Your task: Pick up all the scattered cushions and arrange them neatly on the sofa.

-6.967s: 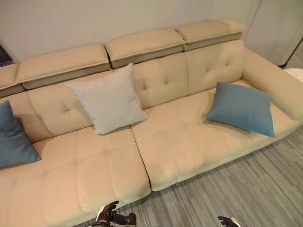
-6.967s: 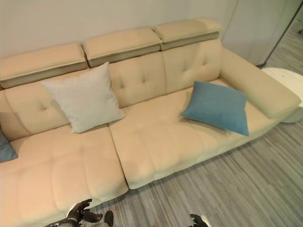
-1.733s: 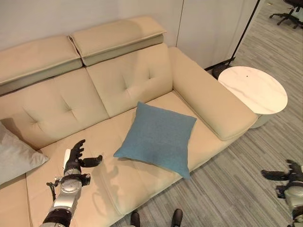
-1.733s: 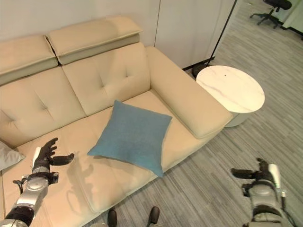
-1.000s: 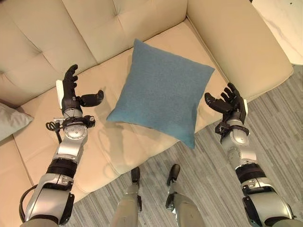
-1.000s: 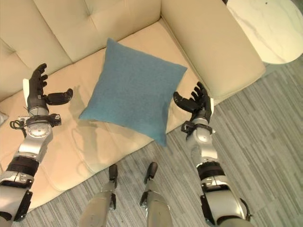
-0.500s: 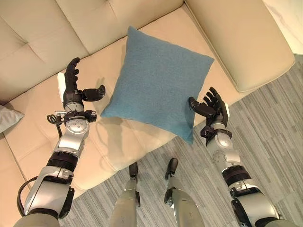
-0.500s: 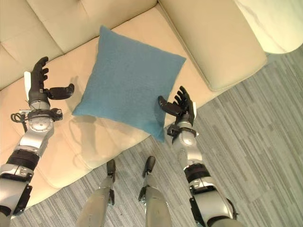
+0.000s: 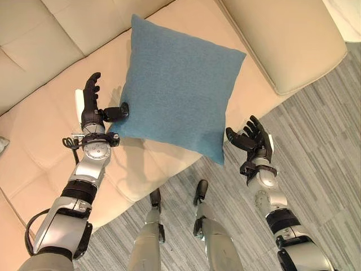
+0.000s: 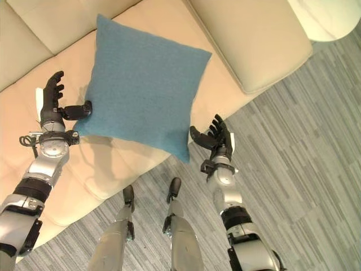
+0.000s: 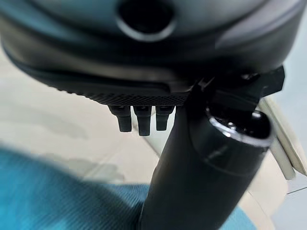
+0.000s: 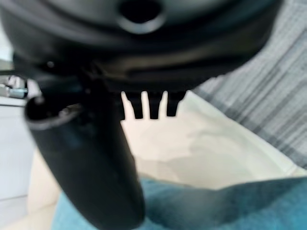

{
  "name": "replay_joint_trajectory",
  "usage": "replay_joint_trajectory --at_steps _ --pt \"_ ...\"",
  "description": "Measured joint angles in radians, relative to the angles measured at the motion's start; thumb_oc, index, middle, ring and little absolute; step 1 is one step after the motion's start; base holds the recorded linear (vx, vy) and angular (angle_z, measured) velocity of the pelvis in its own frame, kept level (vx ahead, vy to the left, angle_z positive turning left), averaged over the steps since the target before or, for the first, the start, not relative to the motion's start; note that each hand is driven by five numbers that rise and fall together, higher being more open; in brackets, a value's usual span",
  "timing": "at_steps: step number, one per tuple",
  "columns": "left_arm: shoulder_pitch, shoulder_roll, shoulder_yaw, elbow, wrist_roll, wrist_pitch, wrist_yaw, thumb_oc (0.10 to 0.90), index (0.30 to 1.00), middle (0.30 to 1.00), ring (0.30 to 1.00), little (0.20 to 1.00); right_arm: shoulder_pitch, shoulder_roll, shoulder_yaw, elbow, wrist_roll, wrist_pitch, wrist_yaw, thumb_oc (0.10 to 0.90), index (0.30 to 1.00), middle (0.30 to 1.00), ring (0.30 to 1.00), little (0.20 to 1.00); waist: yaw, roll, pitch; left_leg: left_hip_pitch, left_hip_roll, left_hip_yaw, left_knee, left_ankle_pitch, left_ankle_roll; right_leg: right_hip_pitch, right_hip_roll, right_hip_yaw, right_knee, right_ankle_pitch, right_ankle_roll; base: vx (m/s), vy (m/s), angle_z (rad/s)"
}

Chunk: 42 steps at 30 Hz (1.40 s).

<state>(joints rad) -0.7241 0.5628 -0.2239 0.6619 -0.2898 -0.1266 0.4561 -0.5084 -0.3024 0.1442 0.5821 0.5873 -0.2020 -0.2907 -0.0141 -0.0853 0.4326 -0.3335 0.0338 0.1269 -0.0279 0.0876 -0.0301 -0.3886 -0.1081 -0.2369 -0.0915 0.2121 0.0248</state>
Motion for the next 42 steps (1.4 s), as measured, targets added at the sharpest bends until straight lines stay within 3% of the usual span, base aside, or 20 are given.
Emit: replay_joint_trajectory --at_steps 5,14,17,19,25,28,29,30,33,38,42 --pt "0.002 -0.062 0.009 0.001 -0.126 -0.016 0.0 0.8 0.9 0.9 0.9 0.9 -0.005 0.033 0.009 0.005 -0.019 -0.002 0.0 0.8 0.9 0.9 0.9 0.9 0.003 -0.004 0.002 -0.013 0.0 -0.001 0.007 0.0 0.0 -0.01 0.0 0.0 0.0 0.004 -0.002 0.0 0.0 0.0" --pt "0.003 -0.108 0.042 -0.001 -0.211 -0.051 0.016 0.8 0.9 0.9 0.9 0.9 -0.028 0.046 0.026 0.032 -0.033 -0.003 -0.001 0.8 0.9 0.9 0.9 0.9 0.003 -0.004 0.002 -0.024 0.0 0.0 0.005 0.0 0.0 -0.023 -0.001 0.0 0.0 0.007 -0.002 0.0 0.0 0.0" --pt "0.004 -0.244 0.147 -0.028 -0.375 -0.131 0.072 0.8 0.9 0.9 0.9 0.9 -0.03 0.058 0.025 0.031 -0.036 -0.006 -0.023 0.8 0.9 0.9 0.9 0.9 0.004 -0.003 0.003 -0.024 -0.001 -0.004 0.004 0.001 -0.001 -0.022 -0.002 -0.005 0.0 0.007 -0.002 0.0 0.0 0.0" --pt "0.004 -0.264 0.149 -0.045 -0.424 -0.145 0.08 0.8 0.9 0.9 0.9 0.9 -0.033 0.06 0.026 0.031 -0.036 -0.008 -0.035 0.8 0.9 0.9 0.9 0.9 0.004 0.001 0.005 -0.026 0.0 -0.006 0.004 0.002 -0.002 -0.022 -0.003 -0.006 0.0 0.007 -0.002 -0.01 -0.005 0.02" --pt "0.004 -0.262 0.068 -0.05 -0.444 -0.16 0.069 0.8 0.9 0.9 0.9 0.9 -0.045 0.053 0.044 0.031 -0.035 -0.017 -0.042 0.8 0.9 0.9 0.9 0.9 0.006 0.032 0.024 -0.03 0.001 -0.021 0.009 0.007 -0.004 -0.015 -0.006 -0.02 0.0 0.008 -0.004 -0.03 -0.008 0.06" --pt "0.013 -0.291 -0.01 -0.053 -0.417 -0.152 0.026 0.8 0.9 0.9 0.9 0.9 -0.056 0.048 0.053 0.031 -0.035 -0.015 -0.041 0.8 0.9 0.9 0.9 0.9 0.033 0.047 0.033 -0.029 0.001 -0.029 0.012 0.012 -0.004 -0.007 -0.005 -0.033 0.0 0.01 -0.005 -0.03 -0.01 0.1" --pt "0.018 -0.289 -0.029 -0.051 -0.414 -0.148 0.009 0.513 0.469 0.469 0.469 0.469 -0.062 0.045 0.07 0.031 -0.035 -0.014 -0.04 0.8 0.9 0.9 0.9 0.9 0.036 0.047 0.033 -0.029 0.0 -0.031 0.012 0.015 -0.004 -0.006 -0.005 -0.033 0.0 0.011 -0.007 -0.02 -0.004 0.04" --pt "0.019 -0.286 -0.04 -0.051 -0.412 -0.147 0.007 0.4 0.3 0.3 0.3 0.3 -0.063 0.045 0.073 0.031 -0.035 -0.014 -0.04 0.4 0.3 0.3 0.3 0.3 0.038 0.047 0.033 -0.029 -0.001 -0.032 0.012 0.016 -0.004 -0.006 -0.005 -0.034 0.0 0.012 -0.008 -0.02 -0.011 0.04" --pt "0.066 -0.274 -0.067 -0.057 -0.335 -0.131 -0.033 0.4 0.3 0.3 0.3 0.3 -0.055 0.035 0.074 0.03 -0.035 -0.008 -0.039 0.4 0.3 0.3 0.3 0.3 0.049 0.047 0.033 -0.02 -0.001 -0.033 0.012 0.018 -0.005 0.003 -0.005 -0.034 0.0 0.013 -0.009 0.0 -0.01 0.0" --pt "0.119 -0.253 -0.038 -0.054 -0.339 -0.086 -0.058 0.4 0.3 0.3 0.3 0.3 -0.051 -0.008 0.021 0.029 -0.035 -0.002 -0.039 0.4 0.3 0.3 0.3 0.3 0.05 0.049 0.032 0.01 0.001 -0.033 0.01 0.021 -0.009 0.031 -0.008 -0.035 0.0 0.012 -0.009 0.02 -0.063 0.0" --pt "0.228 -0.247 -0.039 -0.143 -0.339 -0.061 -0.103 0.4 0.3 0.3 0.3 0.3 0.06 -0.008 0.004 -0.017 -0.035 0.009 -0.016 0.4 0.3 0.3 0.3 0.3 0.048 0.07 0.023 0.07 0.002 -0.041 -0.014 0.027 -0.015 0.085 -0.009 -0.044 0.0 0.004 -0.001 0.09 -0.068 0.05"
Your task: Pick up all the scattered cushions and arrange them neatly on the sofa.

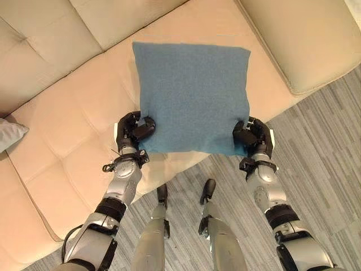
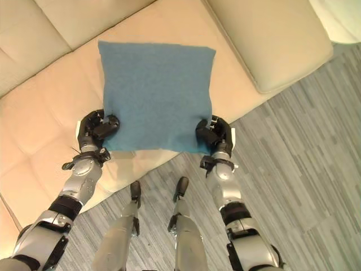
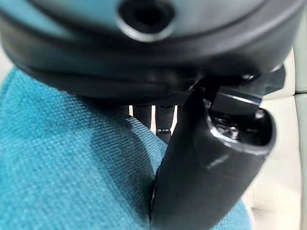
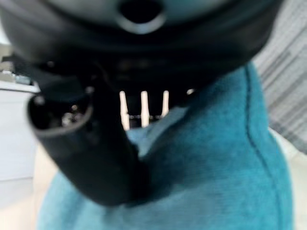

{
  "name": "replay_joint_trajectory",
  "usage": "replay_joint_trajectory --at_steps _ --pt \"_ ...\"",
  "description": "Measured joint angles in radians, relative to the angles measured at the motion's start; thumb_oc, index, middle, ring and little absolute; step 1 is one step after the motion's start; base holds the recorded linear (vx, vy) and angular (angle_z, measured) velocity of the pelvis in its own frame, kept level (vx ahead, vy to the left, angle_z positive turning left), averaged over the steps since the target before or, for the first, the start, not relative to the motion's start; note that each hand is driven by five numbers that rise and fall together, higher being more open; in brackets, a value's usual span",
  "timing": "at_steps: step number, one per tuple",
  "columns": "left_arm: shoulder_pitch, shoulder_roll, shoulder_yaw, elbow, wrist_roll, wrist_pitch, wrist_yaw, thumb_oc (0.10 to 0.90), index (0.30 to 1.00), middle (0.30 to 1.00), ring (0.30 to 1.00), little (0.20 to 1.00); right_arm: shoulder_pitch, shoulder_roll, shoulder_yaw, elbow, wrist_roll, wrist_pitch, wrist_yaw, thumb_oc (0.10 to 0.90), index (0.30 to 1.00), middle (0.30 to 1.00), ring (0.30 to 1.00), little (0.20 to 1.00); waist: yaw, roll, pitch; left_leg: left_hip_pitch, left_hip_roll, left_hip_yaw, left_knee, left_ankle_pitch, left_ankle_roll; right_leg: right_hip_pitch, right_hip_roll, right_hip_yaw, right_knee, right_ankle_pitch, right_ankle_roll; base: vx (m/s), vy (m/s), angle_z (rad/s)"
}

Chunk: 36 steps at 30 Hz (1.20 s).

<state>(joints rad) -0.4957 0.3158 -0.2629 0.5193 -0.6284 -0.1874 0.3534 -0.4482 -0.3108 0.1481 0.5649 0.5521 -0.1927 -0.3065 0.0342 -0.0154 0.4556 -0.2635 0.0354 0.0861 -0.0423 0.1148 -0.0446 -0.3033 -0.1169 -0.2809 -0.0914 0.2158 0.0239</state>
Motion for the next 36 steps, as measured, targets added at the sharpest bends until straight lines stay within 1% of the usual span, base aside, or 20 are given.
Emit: replay_joint_trajectory --at_steps 1,5,9,12,14,15,17,19,20,22,23,24,25,27,30,31,32,34,35,36 --pt "0.046 -0.003 0.002 -0.044 0.0 0.011 -0.007 0.4 0.3 0.3 0.3 0.3 0.041 0.006 -0.009 -0.022 0.0 0.005 0.007 0.4 0.3 0.3 0.3 0.3 -0.004 0.008 -0.004 0.015 -0.001 -0.005 -0.001 0.0 0.0 0.017 -0.002 -0.004 0.0 -0.006 0.007 0.08 -0.05 0.22" --pt "0.275 -0.044 0.022 -0.184 0.001 0.059 -0.057 0.4 0.3 0.3 0.3 0.3 0.262 -0.011 -0.049 -0.157 -0.003 0.052 0.068 0.4 0.3 0.3 0.3 0.3 -0.024 0.08 -0.023 0.11 -0.003 -0.029 -0.021 -0.001 0.0 0.108 -0.007 -0.025 0.021 -0.039 0.017 0.12 -0.142 0.16" --pt "0.377 -0.051 0.001 -0.245 0.001 0.064 -0.097 0.4 0.3 0.3 0.3 0.3 0.376 -0.063 -0.056 -0.221 -0.006 0.069 0.116 0.4 0.3 0.3 0.3 0.3 -0.03 0.134 -0.066 0.158 0.008 -0.063 -0.032 -0.004 -0.001 0.166 0.004 -0.058 0.026 -0.071 0.024 0.07 -0.238 0.27" --pt "0.469 -0.058 0.002 -0.3 0.0 0.064 -0.131 0.4 0.3 0.3 0.3 0.3 0.468 -0.061 -0.08 -0.284 -0.01 0.078 0.151 0.4 0.3 0.3 0.3 0.3 -0.019 0.142 -0.079 0.186 0.043 -0.105 0.009 -0.018 -0.026 0.224 0.029 -0.103 0.063 -0.12 0.001 0.05 -0.206 0.35" --pt "0.487 -0.06 0.003 -0.296 -0.001 0.065 -0.141 0.4 0.3 0.3 0.3 0.3 0.477 -0.058 -0.095 -0.31 -0.02 0.079 0.155 0.4 0.3 0.3 0.3 0.3 -0.019 0.144 -0.081 0.159 0.049 -0.117 0.068 -0.022 -0.042 0.224 0.038 -0.123 0.098 -0.146 -0.009 0.02 -0.087 0.35" --pt "0.49 -0.062 -0.001 -0.295 -0.001 0.065 -0.153 0.4 0.3 0.3 0.3 0.3 0.493 -0.048 -0.108 -0.311 -0.02 0.079 0.155 0.4 0.3 0.3 0.3 0.3 -0.023 0.132 -0.086 0.135 0.035 -0.121 0.119 -0.015 -0.052 0.221 0.018 -0.125 0.123 -0.177 -0.023 0.03 -0.021 0.51" --pt "0.516 -0.068 -0.009 -0.29 -0.001 0.067 -0.161 0.4 0.3 0.3 0.3 0.3 0.512 -0.042 -0.116 -0.312 -0.022 0.08 0.162 0.4 0.3 0.3 0.3 0.3 -0.009 0.111 -0.108 0.108 0.018 -0.085 0.172 0.002 -0.074 0.224 0.001 -0.125 0.144 -0.19 -0.032 0.04 -0.01 0.23" --pt "0.522 -0.068 -0.008 -0.271 -0.001 0.072 -0.173 0.4 0.3 0.3 0.3 0.3 0.511 -0.043 -0.117 -0.312 -0.026 0.08 0.169 0.4 0.3 0.3 0.3 0.3 -0.003 0.104 -0.126 0.078 0.009 -0.062 0.189 -0.013 -0.066 0.219 -0.009 -0.125 0.148 -0.199 -0.039 0.03 0.015 0.05" --pt "0.511 -0.071 -0.008 -0.247 0.0 0.078 -0.178 0.4 0.3 0.3 0.3 0.3 0.51 -0.042 -0.118 -0.312 -0.028 0.08 0.169 0.4 0.3 0.3 0.3 0.3 0.003 0.085 -0.139 0.039 -0.022 -0.035 0.193 -0.022 -0.052 0.198 -0.03 -0.12 0.16 -0.204 -0.041 0.12 0.082 0.05" --pt "0.513 -0.065 -0.007 -0.247 0.0 0.085 -0.178 0.4 0.3 0.3 0.3 0.3 0.509 -0.039 -0.118 -0.312 -0.028 0.08 0.17 0.4 0.3 0.3 0.3 0.3 0.004 0.086 -0.145 0.034 -0.042 -0.033 0.157 -0.023 -0.046 0.188 -0.026 -0.117 0.185 -0.215 -0.032 0.2 0.131 -0.15" --pt "0.521 -0.063 0.001 -0.249 0.0 0.085 -0.179 0.4 0.3 0.3 0.3 0.3 0.503 -0.031 -0.116 -0.313 -0.028 0.083 0.17 0.4 0.3 0.3 0.3 0.3 0.012 0.085 -0.147 0.068 -0.043 -0.036 0.108 -0.034 -0.023 0.182 -0.014 -0.092 0.193 -0.218 -0.024 0.19 0.121 -0.8" --pt "0.547 -0.061 0.013 -0.254 0.0 0.085 -0.179 0.4 0.3 0.3 0.3 0.3 0.494 -0.029 -0.104 -0.312 -0.028 0.085 0.17 0.4 0.3 0.3 0.3 0.3 0.031 0.089 -0.156 0.115 -0.033 -0.04 0.059 -0.042 0.03 0.17 0.009 -0.051 0.214 -0.223 -0.015 0.2 0.124 -1.01" --pt "0.557 -0.049 0.02 -0.252 0.0 0.092 -0.18 0.4 0.3 0.3 0.3 0.3 0.491 -0.012 -0.097 -0.313 -0.028 0.085 0.17 0.4 0.3 0.3 0.3 0.3 0.035 0.076 -0.163 0.121 -0.037 -0.029 0.056 -0.028 0.065 0.164 0.002 -0.04 0.237 -0.234 0.0 0.19 0.158 -0.83" --pt "0.562 -0.018 0.026 -0.252 0.0 0.108 -0.182 0.4 0.3 0.3 0.3 0.3 0.501 0.015 -0.092 -0.313 -0.029 0.086 0.17 0.4 0.3 0.3 0.3 0.3 0.021 0.046 -0.177 0.138 -0.055 -0.02 0.051 -0.04 0.075 0.166 -0.023 -0.041 0.258 -0.248 0.016 0.11 0.103 -0.16" --pt "0.568 0.026 0.034 -0.254 0.002 0.121 -0.188 0.4 0.3 0.3 0.3 0.3 0.509 0.046 -0.078 -0.314 -0.037 0.093 0.174 0.4 0.3 0.3 0.3 0.3 0.02 -0.001 -0.204 0.187 -0.097 0.007 0.043 -0.05 0.088 0.157 -0.098 -0.025 0.387 -0.316 0.079 0.09 0.089 -0.03" --pt "0.563 0.033 0.037 -0.254 0.003 0.122 -0.188 0.4 0.3 0.3 0.3 0.3 0.504 0.057 -0.077 -0.316 -0.037 0.093 0.174 0.4 0.3 0.3 0.3 0.3 0.02 0.001 -0.203 0.202 -0.105 0.001 0.04 -0.051 0.09 0.135 -0.117 -0.011 0.466 -0.323 0.082 0.16 0.014 0.2" --pt "0.561 0.039 0.04 -0.252 0.003 0.121 -0.188 0.4 0.3 0.3 0.3 0.3 0.496 0.066 -0.074 -0.318 -0.037 0.099 0.174 0.4 0.3 0.3 0.3 0.3 0.012 0.008 -0.201 0.237 -0.102 -0.021 0.019 -0.058 0.104 0.075 -0.137 0.018 0.6 -0.358 0.113 0.17 -0.025 0.34" --pt "0.558 0.049 0.044 -0.25 0.003 0.12 -0.188 0.4 0.3 0.3 0.3 0.3 0.495 0.063 -0.057 -0.342 -0.038 0.105 0.174 0.4 0.3 0.3 0.3 0.3 0.006 0.013 -0.202 0.251 -0.099 -0.04 0.014 -0.058 0.103 0.076 -0.135 0.044 0.479 -0.353 0.123 0.13 -0.052 0.34" --pt "0.554 0.049 0.049 -0.25 0.003 0.12 -0.188 0.4 0.3 0.3 0.3 0.3 0.482 0.063 -0.058 -0.354 -0.041 0.105 0.174 0.4 0.3 0.3 0.3 0.3 0.002 0.015 -0.201 0.251 -0.097 -0.057 0.008 -0.059 0.101 0.064 -0.128 0.079 0.387 -0.334 0.106 0.12 -0.071 0.41" --pt "0.551 0.047 0.047 -0.25 0.003 0.12 -0.188 0.4 0.3 0.3 0.3 0.3 0.473 0.062 -0.061 -0.356 -0.041 0.105 0.175 0.4 0.3 0.3 0.3 0.3 -0.008 0.017 -0.2 0.251 -0.097 -0.07 0.007 -0.057 0.098 0.069 -0.115 0.111 0.323 -0.298 0.121 0.11 -0.086 0.49"
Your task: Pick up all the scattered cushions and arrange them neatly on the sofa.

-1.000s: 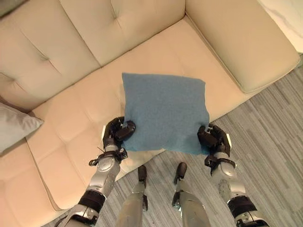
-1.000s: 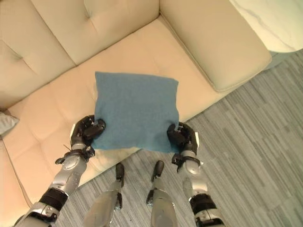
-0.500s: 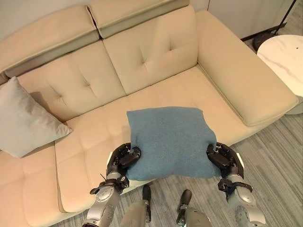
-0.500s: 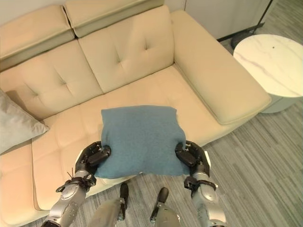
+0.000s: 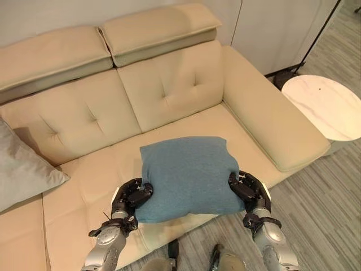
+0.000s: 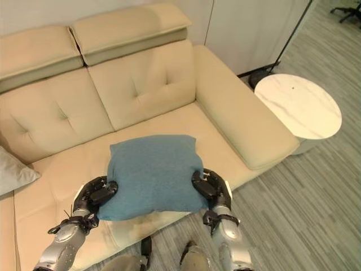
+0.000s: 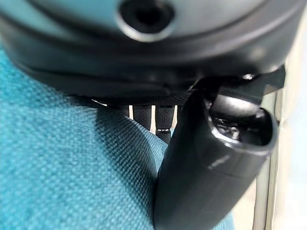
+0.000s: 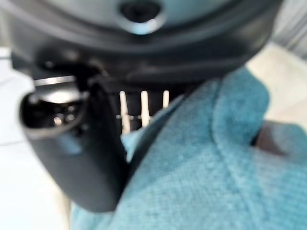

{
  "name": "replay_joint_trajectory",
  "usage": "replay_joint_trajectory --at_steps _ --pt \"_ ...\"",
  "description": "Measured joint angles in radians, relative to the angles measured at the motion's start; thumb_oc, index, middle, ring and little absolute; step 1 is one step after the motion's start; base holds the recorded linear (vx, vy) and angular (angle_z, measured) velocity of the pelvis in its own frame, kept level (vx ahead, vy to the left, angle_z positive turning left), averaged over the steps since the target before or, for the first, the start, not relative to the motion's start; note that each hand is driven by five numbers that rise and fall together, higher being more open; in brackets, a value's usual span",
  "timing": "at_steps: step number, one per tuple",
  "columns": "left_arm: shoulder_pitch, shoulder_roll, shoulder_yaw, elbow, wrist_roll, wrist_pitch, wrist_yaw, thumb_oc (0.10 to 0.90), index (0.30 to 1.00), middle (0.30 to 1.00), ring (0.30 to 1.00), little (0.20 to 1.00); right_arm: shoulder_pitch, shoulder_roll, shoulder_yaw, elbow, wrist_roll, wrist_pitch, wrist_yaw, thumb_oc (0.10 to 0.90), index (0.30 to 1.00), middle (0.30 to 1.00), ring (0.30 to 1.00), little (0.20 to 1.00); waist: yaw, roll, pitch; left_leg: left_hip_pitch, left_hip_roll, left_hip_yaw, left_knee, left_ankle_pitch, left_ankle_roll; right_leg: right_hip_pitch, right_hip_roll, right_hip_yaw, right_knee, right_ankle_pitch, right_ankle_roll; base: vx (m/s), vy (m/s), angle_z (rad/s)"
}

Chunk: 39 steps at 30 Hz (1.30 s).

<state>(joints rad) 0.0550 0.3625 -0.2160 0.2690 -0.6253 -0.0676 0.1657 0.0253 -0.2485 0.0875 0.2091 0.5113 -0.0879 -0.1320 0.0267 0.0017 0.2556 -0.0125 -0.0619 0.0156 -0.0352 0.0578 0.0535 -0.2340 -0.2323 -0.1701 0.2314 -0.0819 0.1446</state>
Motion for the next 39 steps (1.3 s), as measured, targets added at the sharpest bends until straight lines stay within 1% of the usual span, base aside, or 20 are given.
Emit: replay_joint_trajectory --at_steps 2,3,4,5,6,7,8,9,10,13,14,15,16,18,20,21,25,32,36,39 --pt "-0.001 -0.006 -0.001 0.0 0.0 -0.001 0.0 0.4 0.3 0.3 0.3 0.3 -0.003 -0.006 -0.002 0.0 -0.002 0.0 0.0 0.4 0.3 0.3 0.3 0.3 -0.001 0.0 0.0 0.006 -0.001 -0.026 0.001 -0.004 -0.007 0.005 0.006 0.034 -0.077 0.054 -0.007 0.1 -0.126 0.55" --pt "-0.007 -0.01 -0.007 0.0 0.001 -0.002 0.001 0.4 0.3 0.3 0.3 0.3 -0.007 -0.014 -0.004 0.001 -0.009 0.0 -0.001 0.4 0.3 0.3 0.3 0.3 -0.017 0.001 0.0 0.002 0.0 -0.069 0.005 -0.008 -0.023 0.023 0.033 0.111 -0.13 0.13 -0.003 0.12 -0.169 0.79" --pt "-0.013 -0.01 -0.014 0.002 0.001 -0.002 0.001 0.4 0.3 0.3 0.3 0.3 -0.006 -0.015 -0.013 0.003 -0.011 0.0 -0.001 0.4 0.3 0.3 0.3 0.3 -0.022 0.005 0.0 -0.001 0.002 -0.087 0.01 -0.008 -0.034 0.046 0.044 0.118 -0.143 0.184 -0.029 0.14 -0.191 0.75" --pt "-0.013 -0.023 -0.014 0.004 0.001 -0.002 0.002 0.4 0.3 0.3 0.3 0.3 -0.01 -0.019 -0.019 0.012 -0.011 0.0 -0.002 0.4 0.3 0.3 0.3 0.3 -0.016 0.02 0.0 -0.001 0.018 -0.089 0.01 -0.008 -0.047 0.049 0.059 0.108 -0.144 0.191 -0.035 0.15 -0.2 0.43" --pt "-0.013 -0.046 -0.015 0.004 0.002 -0.002 0.003 0.4 0.3 0.3 0.3 0.3 -0.012 -0.039 -0.023 0.014 -0.014 0.002 -0.003 0.4 0.3 0.3 0.3 0.3 -0.01 0.044 -0.004 0.004 0.051 -0.093 0.005 -0.01 -0.066 0.072 0.087 0.085 -0.166 0.188 -0.044 0.15 -0.236 0.35" --pt "-0.013 -0.051 -0.018 0.004 0.003 -0.002 0.002 0.4 0.3 0.3 0.3 0.3 -0.01 -0.047 -0.024 0.014 -0.017 0.002 -0.003 0.4 0.3 0.3 0.3 0.3 -0.02 0.052 -0.007 0.012 0.076 -0.115 -0.009 0.002 -0.086 0.107 0.111 0.052 -0.205 0.192 -0.053 0.19 -0.354 0.48" --pt "-0.014 -0.06 -0.018 0.003 0.008 -0.002 0.002 0.4 0.3 0.3 0.3 0.3 -0.007 -0.051 -0.031 0.014 -0.017 0.002 -0.003 0.4 0.3 0.3 0.3 0.3 -0.023 0.053 -0.007 0.015 0.098 -0.119 -0.011 0.007 -0.096 0.133 0.134 0.03 -0.233 0.191 -0.055 0.19 -0.443 0.97" --pt "-0.015 -0.098 -0.015 0.004 0.008 -0.002 0.002 0.4 0.3 0.3 0.3 0.3 0.011 -0.057 -0.042 0.014 -0.017 0.002 -0.003 0.4 0.3 0.3 0.3 0.3 -0.04 0.054 -0.007 -0.002 0.123 -0.181 0.004 0.008 -0.134 0.172 0.163 -0.033 -0.249 0.177 -0.081 0.15 -0.401 1.24" --pt "-0.016 -0.11 -0.018 0.003 0.007 -0.003 0.002 0.4 0.3 0.3 0.3 0.3 0.027 -0.057 -0.058 0.014 -0.017 0.002 -0.003 0.4 0.3 0.3 0.3 0.3 -0.044 0.056 -0.008 -0.014 0.136 -0.188 0.021 0.002 -0.148 0.188 0.173 -0.08 -0.256 0.164 -0.1 0.05 -0.273 1.19" --pt "-0.006 -0.114 -0.021 0.003 0.004 -0.003 0.002 0.4 0.3 0.3 0.3 0.3 0.005 -0.078 -0.056 0.014 -0.017 0.001 -0.002 0.4 0.3 0.3 0.3 0.3 -0.018 0.069 -0.009 -0.091 0.18 -0.123 0.077 -0.018 -0.15 0.137 0.207 -0.117 -0.19 0.127 -0.155 0.02 -0.148 0.46" --pt "-0.006 -0.12 -0.024 0.003 0.0 -0.003 0.002 0.4 0.3 0.3 0.3 0.3 0.01 -0.08 -0.057 0.014 -0.017 0.001 -0.002 0.4 0.3 0.3 0.3 0.3 -0.022 0.076 -0.008 -0.109 0.19 -0.089 0.094 -0.034 -0.13 0.134 0.208 -0.135 -0.174 0.118 -0.153 0.03 -0.113 0.5" --pt "-0.005 -0.115 -0.026 0.004 -0.001 -0.003 0.002 0.4 0.3 0.3 0.3 0.3 0.021 -0.078 -0.06 0.014 -0.017 0.003 -0.002 0.4 0.3 0.3 0.3 0.3 -0.024 0.073 -0.008 -0.116 0.206 -0.035 0.115 -0.057 -0.104 0.127 0.199 -0.149 -0.155 0.098 -0.175 0.04 -0.046 0.55" --pt "-0.001 -0.113 -0.035 0.004 -0.001 -0.003 0.003 0.4 0.3 0.3 0.3 0.3 0.026 -0.08 -0.06 0.014 -0.017 0.003 -0.002 0.4 0.3 0.3 0.3 0.3 -0.019 0.073 -0.009 -0.117 0.206 0.015 0.124 -0.075 -0.066 0.114 0.182 -0.16 -0.12 0.075 -0.174 0.11 -0.041 0.47" --pt "0.007 -0.119 -0.052 0.004 -0.001 -0.001 0.003 0.4 0.3 0.3 0.3 0.3 0.033 -0.089 -0.062 0.014 -0.017 0.003 -0.003 0.4 0.3 0.3 0.3 0.3 -0.029 0.089 -0.018 -0.129 0.198 0.068 0.141 -0.056 -0.063 0.092 0.16 -0.182 -0.065 0.035 -0.163 0.03 -0.003 0.38" --pt "0.008 -0.119 -0.05 0.004 -0.001 -0.001 0.003 0.4 0.3 0.3 0.3 0.3 0.039 -0.087 -0.064 0.013 -0.016 0.003 -0.004 0.4 0.3 0.3 0.3 0.3 -0.03 0.085 -0.018 -0.135 0.2 0.085 0.159 -0.042 -0.073 0.075 0.147 -0.183 -0.021 0.015 -0.157 0.06 0.063 0.16" --pt "0.008 -0.118 -0.049 0.004 -0.001 -0.001 0.003 0.4 0.3 0.3 0.3 0.3 0.039 -0.082 -0.068 0.013 -0.016 0.003 -0.004 0.4 0.3 0.3 0.3 0.3 -0.025 0.077 -0.017 -0.133 0.189 0.099 0.155 -0.034 -0.095 0.053 0.124 -0.181 0.019 -0.005 -0.141 0.18 0.113 0.04" --pt "0.018 -0.106 -0.046 0.004 -0.001 0.008 0.003 0.4 0.3 0.3 0.3 0.3 0.043 -0.047 -0.077 0.013 -0.013 0.004 -0.005 0.4 0.3 0.3 0.3 0.3 -0.029 0.064 -0.018 -0.074 0.148 0.111 0.091 -0.021 -0.111 0.064 0.089 -0.168 0.047 -0.008 -0.123 0.17 0.174 0.0" --pt "0.014 -0.054 -0.006 -0.002 0.001 0.009 0.003 0.4 0.3 0.3 0.3 0.3 0.034 0.011 -0.054 0.013 -0.011 0.004 -0.003 0.4 0.3 0.3 0.3 0.3 -0.019 0.0 -0.031 -0.003 0.09 0.14 0.081 -0.047 -0.07 0.08 0.015 -0.121 0.124 -0.024 -0.084 0.1 0.118 -0.05" --pt "0.015 -0.027 0.016 -0.005 0.001 0.007 0.003 0.4 0.3 0.3 0.3 0.3 0.018 0.025 -0.026 0.013 -0.008 0.004 0.0 0.4 0.3 0.3 0.3 0.3 -0.012 -0.029 -0.046 0.004 0.078 0.136 0.057 -0.048 -0.066 0.092 0.011 -0.097 0.09 -0.021 -0.059 0.11 -0.024 0.07" --pt "0.024 -0.025 0.024 -0.005 0.001 0.007 0.003 0.4 0.3 0.3 0.3 0.3 0.015 0.025 -0.015 0.013 -0.009 0.005 0.0 0.4 0.3 0.3 0.3 0.3 -0.013 -0.025 -0.046 0.007 0.081 0.123 0.049 -0.04 -0.067 0.126 0.026 -0.095 0.028 -0.008 -0.053 0.11 -0.078 0.07"
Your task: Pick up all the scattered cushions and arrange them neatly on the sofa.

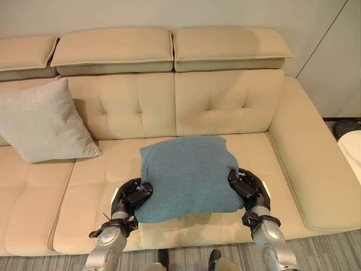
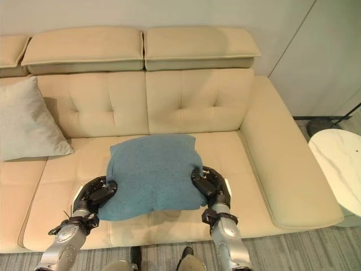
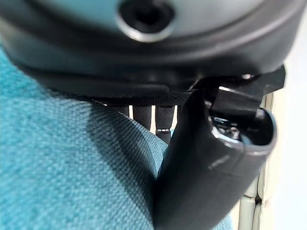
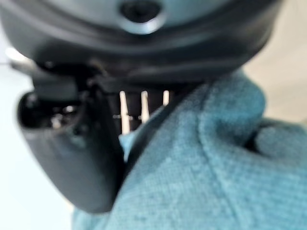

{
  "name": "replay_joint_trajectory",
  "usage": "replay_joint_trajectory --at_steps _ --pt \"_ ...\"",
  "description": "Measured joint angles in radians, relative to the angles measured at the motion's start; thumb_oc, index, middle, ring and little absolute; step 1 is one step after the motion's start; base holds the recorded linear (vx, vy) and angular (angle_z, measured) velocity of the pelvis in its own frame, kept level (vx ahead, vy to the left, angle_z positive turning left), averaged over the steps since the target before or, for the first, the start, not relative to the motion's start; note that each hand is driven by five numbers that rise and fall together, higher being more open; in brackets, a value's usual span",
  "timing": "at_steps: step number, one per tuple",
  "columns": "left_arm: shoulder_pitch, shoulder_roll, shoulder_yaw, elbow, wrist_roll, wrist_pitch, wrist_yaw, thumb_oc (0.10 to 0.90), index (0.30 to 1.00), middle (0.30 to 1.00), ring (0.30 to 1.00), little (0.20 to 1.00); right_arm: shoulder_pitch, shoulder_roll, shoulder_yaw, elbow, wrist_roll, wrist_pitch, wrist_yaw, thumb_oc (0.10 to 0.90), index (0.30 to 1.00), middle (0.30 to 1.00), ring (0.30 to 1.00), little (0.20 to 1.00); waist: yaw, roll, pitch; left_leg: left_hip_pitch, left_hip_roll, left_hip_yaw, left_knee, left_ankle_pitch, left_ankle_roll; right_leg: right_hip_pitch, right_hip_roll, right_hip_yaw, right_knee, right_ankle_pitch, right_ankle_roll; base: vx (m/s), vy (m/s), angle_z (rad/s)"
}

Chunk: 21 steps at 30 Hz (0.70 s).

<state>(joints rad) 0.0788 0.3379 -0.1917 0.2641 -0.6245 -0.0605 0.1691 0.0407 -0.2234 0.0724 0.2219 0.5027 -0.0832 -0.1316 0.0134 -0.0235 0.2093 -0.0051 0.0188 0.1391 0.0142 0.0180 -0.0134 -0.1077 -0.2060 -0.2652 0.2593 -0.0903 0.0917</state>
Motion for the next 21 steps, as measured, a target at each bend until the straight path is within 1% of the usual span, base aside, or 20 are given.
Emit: replay_joint_trajectory --at_steps 1,2,3,4,5,6,7,8,9,11,12,13,14,15,16,17,18,19,21 --pt "0.0 0.0 0.0 0.0 0.0 0.0 0.0 0.4 0.3 0.3 0.3 0.3 0.0 0.0 0.0 0.0 0.0 0.0 0.0 0.4 0.3 0.3 0.3 0.3 0.0 0.0 0.0 -0.001 0.001 -0.003 -0.001 0.002 0.0 0.003 0.003 -0.002 -0.007 0.005 0.0 0.17 -0.166 0.1" --pt "0.002 -0.009 0.001 0.0 0.0 0.0 0.0 0.4 0.3 0.3 0.3 0.3 -0.001 -0.004 0.002 0.0 0.0 0.0 0.0 0.4 0.3 0.3 0.3 0.3 0.0 0.004 0.002 -0.001 0.007 -0.019 -0.009 0.005 -0.001 -0.008 0.001 0.015 0.016 0.005 0.005 0.23 -0.238 0.17" --pt "0.001 -0.019 0.0 0.001 0.0 -0.001 0.0 0.4 0.3 0.3 0.3 0.3 -0.001 -0.007 -0.002 -0.001 -0.001 0.0 0.0 0.4 0.3 0.3 0.3 0.3 -0.012 0.013 0.004 -0.003 0.015 -0.039 -0.028 0.004 0.007 -0.061 0.01 0.078 0.054 -0.042 0.045 0.13 -0.154 0.27" --pt "0.001 -0.019 -0.002 0.001 0.0 -0.004 0.0 0.4 0.3 0.3 0.3 0.3 -0.001 -0.007 -0.003 -0.003 -0.001 0.0 0.0 0.4 0.3 0.3 0.3 0.3 -0.022 0.013 0.004 -0.012 0.014 -0.048 -0.03 0.012 0.005 -0.075 0.014 0.106 0.027 -0.038 0.051 0.12 -0.145 0.43" --pt "0.002 -0.021 -0.004 0.005 0.0 -0.003 0.0 0.4 0.3 0.3 0.3 0.3 0.002 -0.008 -0.003 -0.003 -0.003 0.0 0.0 0.4 0.3 0.3 0.3 0.3 -0.029 0.009 0.004 -0.015 0.009 -0.065 -0.042 0.026 -0.011 -0.084 0.009 0.12 -0.021 0.036 0.049 0.11 -0.14 0.38" --pt "0.004 -0.025 -0.004 0.006 0.0 -0.003 0.0 0.4 0.3 0.3 0.3 0.3 0.005 -0.018 -0.004 -0.001 -0.006 0.002 0.0 0.4 0.3 0.3 0.3 0.3 -0.029 0.028 0.006 -0.014 0.026 -0.072 -0.045 0.036 -0.026 -0.064 0.024 0.108 -0.049 0.058 0.022 0.18 -0.247 0.3" --pt "0.006 -0.037 -0.006 0.006 0.0 -0.003 0.0 0.4 0.3 0.3 0.3 0.3 0.005 -0.041 -0.002 0.0 -0.009 0.004 0.0 0.4 0.3 0.3 0.3 0.3 -0.026 0.054 0.011 -0.007 0.049 -0.078 -0.057 0.044 -0.037 -0.041 0.051 0.093 -0.076 0.068 0.009 0.22 -0.359 0.21" --pt "0.01 -0.054 -0.009 0.006 0.0 -0.003 0.0 0.4 0.3 0.3 0.3 0.3 0.007 -0.045 -0.002 0.0 -0.009 0.006 0.0 0.4 0.3 0.3 0.3 0.3 -0.029 0.064 0.011 -0.007 0.063 -0.089 -0.055 0.049 -0.045 -0.028 0.066 0.077 -0.09 0.067 0.007 0.21 -0.395 0.17" --pt "0.02 -0.062 -0.009 0.005 -0.001 -0.004 0.0 0.4 0.3 0.3 0.3 0.3 0.01 -0.051 -0.002 0.001 -0.01 0.006 0.0 0.4 0.3 0.3 0.3 0.3 -0.028 0.067 0.01 -0.008 0.074 -0.093 -0.047 0.053 -0.052 -0.021 0.081 0.069 -0.087 0.061 -0.001 0.17 -0.391 0.3" --pt "0.021 -0.077 -0.018 0.005 -0.001 -0.004 0.0 0.4 0.3 0.3 0.3 0.3 0.026 -0.051 -0.016 0.0 -0.009 0.005 0.0 0.4 0.3 0.3 0.3 0.3 -0.036 0.061 0.009 -0.062 0.082 -0.105 0.04 0.053 -0.059 0.005 0.089 0.029 -0.105 0.043 -0.011 0.06 -0.261 0.57" --pt "0.021 -0.077 -0.026 0.005 -0.001 -0.004 0.0 0.4 0.3 0.3 0.3 0.3 0.03 -0.054 -0.03 0.0 -0.009 0.005 0.0 0.4 0.3 0.3 0.3 0.3 -0.031 0.054 0.013 -0.102 0.088 -0.109 0.11 0.059 -0.068 0.019 0.097 0.012 -0.123 0.04 -0.028 0.07 -0.227 0.53" --pt "0.03 -0.075 -0.034 0.006 -0.002 -0.002 0.0 0.4 0.3 0.3 0.3 0.3 0.02 -0.051 -0.031 0.0 -0.009 0.005 0.0 0.4 0.3 0.3 0.3 0.3 -0.02 0.044 0.018 -0.125 0.09 -0.107 0.161 0.077 -0.067 0.029 0.097 0.003 -0.125 0.053 -0.064 0.09 -0.178 0.36" --pt "0.036 -0.079 -0.036 0.006 -0.002 -0.001 0.0 0.4 0.3 0.3 0.3 0.3 0.016 -0.063 -0.025 0.0 -0.009 0.005 0.0 0.4 0.3 0.3 0.3 0.3 -0.022 0.045 0.018 -0.124 0.095 -0.097 0.16 0.112 -0.067 0.04 0.108 -0.004 -0.126 0.038 -0.067 0.11 -0.138 0.17" --pt "0.035 -0.076 -0.036 0.006 -0.002 -0.001 0.0 0.4 0.3 0.3 0.3 0.3 0.017 -0.062 -0.023 0.0 -0.008 0.005 0.0 0.4 0.3 0.3 0.3 0.3 -0.026 0.042 0.019 -0.121 0.097 -0.092 0.157 0.122 -0.064 0.044 0.105 -0.012 -0.127 0.042 -0.081 0.1 -0.055 0.18" --pt "0.035 -0.076 -0.036 0.005 -0.002 -0.002 0.0 0.4 0.3 0.3 0.3 0.3 0.017 -0.07 -0.022 0.0 -0.008 0.005 0.0 0.4 0.3 0.3 0.3 0.3 -0.024 0.041 0.02 -0.123 0.103 -0.086 0.159 0.131 -0.061 0.048 0.113 -0.014 -0.127 0.032 -0.08 0.17 -0.028 0.17" --pt "0.032 -0.078 -0.04 0.005 -0.002 -0.002 0.0 0.4 0.3 0.3 0.3 0.3 0.018 -0.071 -0.024 0.0 -0.008 0.005 -0.001 0.4 0.3 0.3 0.3 0.3 -0.027 0.037 0.022 -0.139 0.107 -0.073 0.176 0.134 -0.056 0.057 0.118 -0.02 -0.132 0.026 -0.091 0.13 -0.009 0.14" --pt "0.031 -0.079 -0.04 0.005 -0.002 -0.002 0.0 0.4 0.3 0.3 0.3 0.3 0.018 -0.075 -0.025 0.0 -0.008 0.005 -0.001 0.4 0.3 0.3 0.3 0.3 -0.028 0.032 0.025 -0.142 0.099 -0.064 0.176 0.121 -0.057 0.063 0.114 -0.027 -0.144 0.025 -0.096 0.17 0.025 0.18" --pt "0.026 -0.081 -0.049 0.004 -0.002 -0.002 0.0 0.4 0.3 0.3 0.3 0.3 0.019 -0.081 -0.039 0.0 -0.008 0.005 -0.002 0.4 0.3 0.3 0.3 0.3 -0.029 0.024 0.028 -0.145 0.073 -0.049 0.148 0.104 -0.046 0.071 0.111 -0.031 -0.16 0.028 -0.101 0.08 0.024 0.14" --pt "0.017 -0.081 -0.062 0.003 -0.001 -0.002 -0.001 0.4 0.3 0.3 0.3 0.3 0.019 -0.08 -0.052 0.0 -0.008 0.005 -0.006 0.4 0.3 0.3 0.3 0.3 -0.026 0.016 0.032 -0.175 0.044 -0.006 0.133 0.098 -0.042 0.081 0.115 -0.034 -0.186 0.032 -0.115 0.12 0.071 0.08"
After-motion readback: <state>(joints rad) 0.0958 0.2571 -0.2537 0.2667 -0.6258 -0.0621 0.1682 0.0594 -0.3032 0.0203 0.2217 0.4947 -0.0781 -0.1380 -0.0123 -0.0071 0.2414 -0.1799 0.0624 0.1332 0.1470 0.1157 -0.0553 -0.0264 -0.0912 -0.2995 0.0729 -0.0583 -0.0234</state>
